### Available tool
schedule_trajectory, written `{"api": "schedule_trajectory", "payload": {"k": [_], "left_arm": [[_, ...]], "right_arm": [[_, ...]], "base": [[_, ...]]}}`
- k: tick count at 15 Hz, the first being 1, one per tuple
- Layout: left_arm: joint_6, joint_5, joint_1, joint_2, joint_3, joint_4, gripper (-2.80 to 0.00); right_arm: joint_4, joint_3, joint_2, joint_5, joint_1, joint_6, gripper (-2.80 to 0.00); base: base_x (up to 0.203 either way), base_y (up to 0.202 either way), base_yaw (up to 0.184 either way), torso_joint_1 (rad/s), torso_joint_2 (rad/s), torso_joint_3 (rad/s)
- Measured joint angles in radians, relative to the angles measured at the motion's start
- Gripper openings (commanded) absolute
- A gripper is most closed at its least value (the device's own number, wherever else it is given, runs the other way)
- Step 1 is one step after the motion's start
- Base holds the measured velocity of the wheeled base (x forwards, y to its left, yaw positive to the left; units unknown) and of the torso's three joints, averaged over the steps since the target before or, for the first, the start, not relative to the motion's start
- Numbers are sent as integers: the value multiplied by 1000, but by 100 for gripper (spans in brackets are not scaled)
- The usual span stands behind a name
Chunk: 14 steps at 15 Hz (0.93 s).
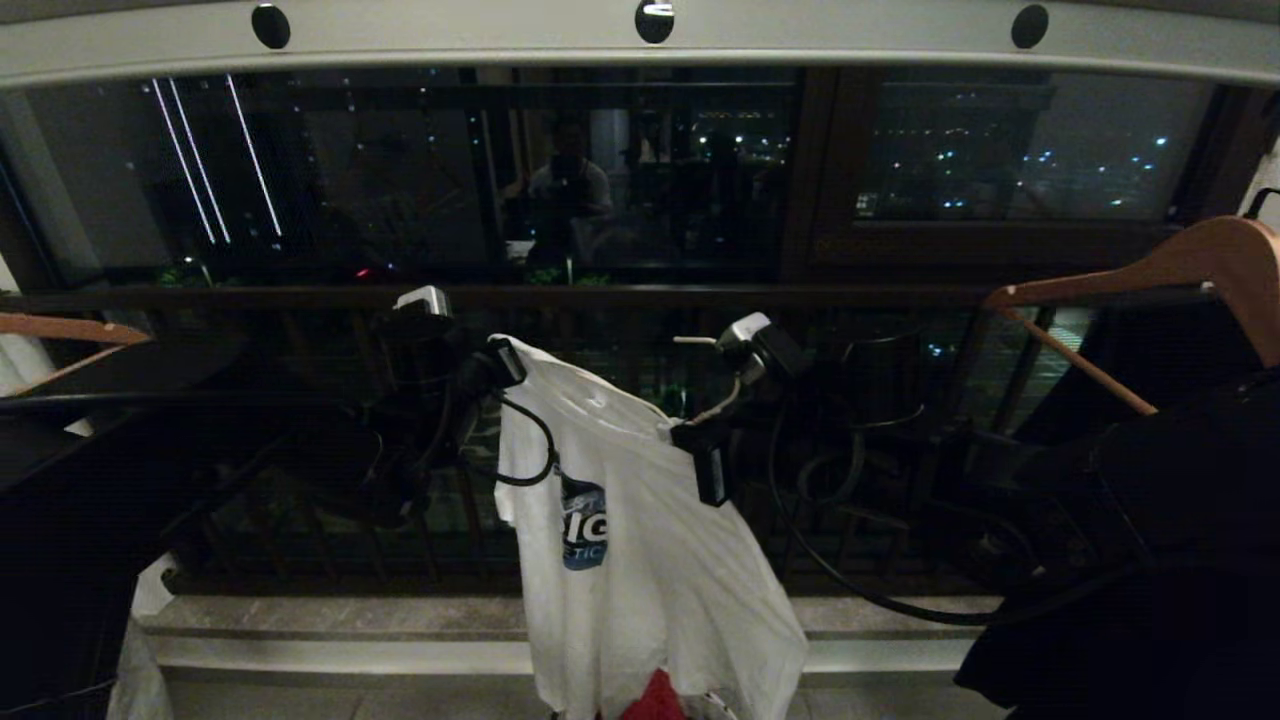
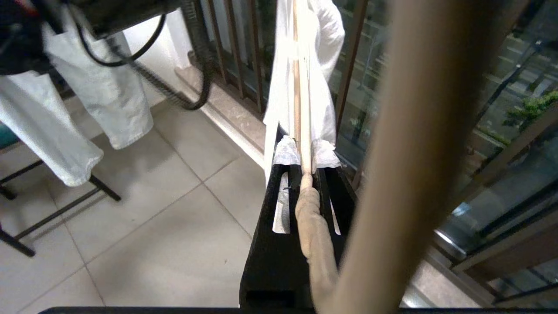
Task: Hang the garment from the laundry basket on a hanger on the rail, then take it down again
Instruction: Take the clothes off the clothes rack
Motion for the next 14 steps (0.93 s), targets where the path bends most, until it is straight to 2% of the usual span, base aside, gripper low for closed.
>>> {"api": "schedule_trajectory", "payload": {"k": [8, 14], "left_arm": [[0, 2, 9, 43, -23, 36, -280], [-1, 8, 53, 74, -76, 76, -280]], "right_arm": [[-2, 18, -20, 2, 7, -11, -280], [-2, 25, -30, 3, 7, -17, -280]], "base": [[0, 0, 0, 0, 0, 0], [0, 0, 0, 0, 0, 0]]}}
